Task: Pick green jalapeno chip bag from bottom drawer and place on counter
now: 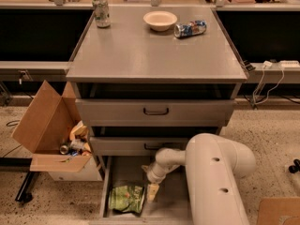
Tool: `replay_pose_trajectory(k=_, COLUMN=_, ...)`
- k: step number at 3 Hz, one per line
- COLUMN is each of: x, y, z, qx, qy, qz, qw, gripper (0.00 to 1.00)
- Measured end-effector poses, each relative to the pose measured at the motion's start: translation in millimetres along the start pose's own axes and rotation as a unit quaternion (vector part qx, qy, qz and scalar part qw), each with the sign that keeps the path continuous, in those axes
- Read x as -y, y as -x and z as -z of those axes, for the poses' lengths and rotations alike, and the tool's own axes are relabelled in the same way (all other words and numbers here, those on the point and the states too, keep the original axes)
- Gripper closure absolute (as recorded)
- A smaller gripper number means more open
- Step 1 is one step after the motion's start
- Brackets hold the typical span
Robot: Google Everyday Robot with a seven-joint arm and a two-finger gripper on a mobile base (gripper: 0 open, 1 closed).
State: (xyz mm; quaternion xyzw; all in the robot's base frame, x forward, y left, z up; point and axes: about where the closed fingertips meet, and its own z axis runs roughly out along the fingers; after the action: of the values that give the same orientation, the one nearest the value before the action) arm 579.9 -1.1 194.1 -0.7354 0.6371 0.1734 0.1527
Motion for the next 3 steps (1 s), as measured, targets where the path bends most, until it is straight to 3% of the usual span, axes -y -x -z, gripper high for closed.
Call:
replay_pose_trajectory(k=2, x=-3, y=-17, z=-68, qx=0.006, qy=-0.032, qz=-0.014, qw=0.9994, gripper=0.0)
replay_pose_trajectory(k=3, x=-6, y=-17, z=-77, qx=0.01, qy=-0.034, qz=-0.011, qw=0.9993, gripper=0.0)
